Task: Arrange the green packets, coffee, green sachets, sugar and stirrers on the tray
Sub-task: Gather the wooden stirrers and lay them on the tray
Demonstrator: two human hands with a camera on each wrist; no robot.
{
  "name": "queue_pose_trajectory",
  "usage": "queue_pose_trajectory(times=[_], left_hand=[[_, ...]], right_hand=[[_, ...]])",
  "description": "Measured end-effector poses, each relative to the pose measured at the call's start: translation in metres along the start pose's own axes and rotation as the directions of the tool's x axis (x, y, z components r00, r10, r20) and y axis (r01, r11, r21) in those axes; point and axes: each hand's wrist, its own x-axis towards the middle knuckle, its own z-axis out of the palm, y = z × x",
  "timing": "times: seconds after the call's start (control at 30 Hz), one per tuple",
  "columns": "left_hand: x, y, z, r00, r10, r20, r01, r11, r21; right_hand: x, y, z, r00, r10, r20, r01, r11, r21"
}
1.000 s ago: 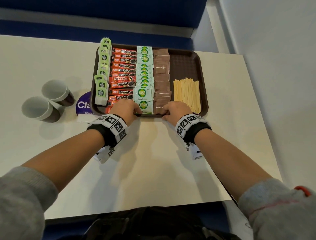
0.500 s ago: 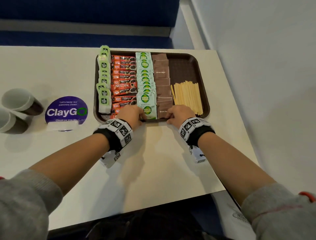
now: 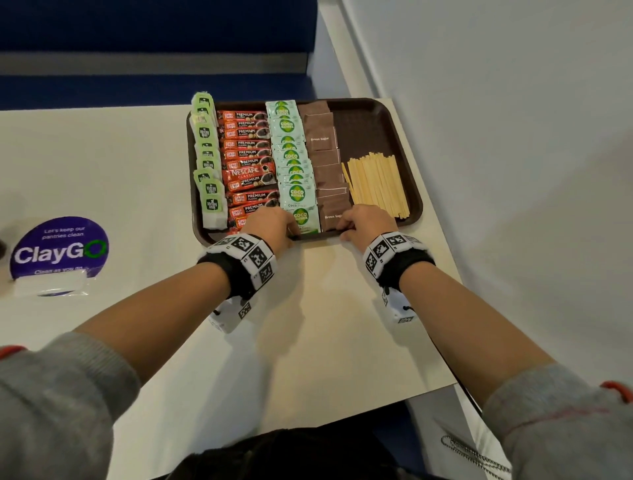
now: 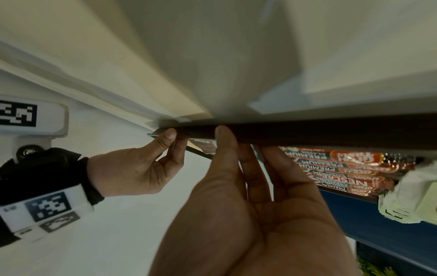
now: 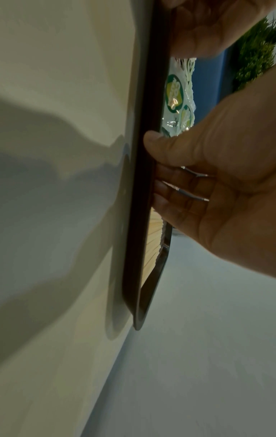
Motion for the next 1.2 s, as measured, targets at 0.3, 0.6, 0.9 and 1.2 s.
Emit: queue_pose_trajectory(times=[0.3,0.6,0.9,1.2], left_hand=[[0.023,0.017,0.0,1.0,-0.003,-0.003,0.003,1.0,-0.019],[0.023,0.021,0.004,1.0,-0.006,-0.014,0.006,1.0,-0.004],[0.018,0.025,0.004,1.0,-0.011,-0.019,0.011,1.0,0.004],[0.014,0.026,0.002,0.999,-0.023,-0.024,0.023,1.0,0.003]], right_hand=[[0.017,0.021,-0.012,1.0,-0.001,-0.022,0.001,1.0,0.019],[0.014,0.026,-0.011,1.0,0.009,-0.023,-0.007,0.998,0.059],[0.009,0.028,-0.008,0.999,-0.016,-0.045,0.019,0.998,0.059],[0.01,0.028,-0.008,1.0,-0.01,-0.029,0.011,0.999,0.048]])
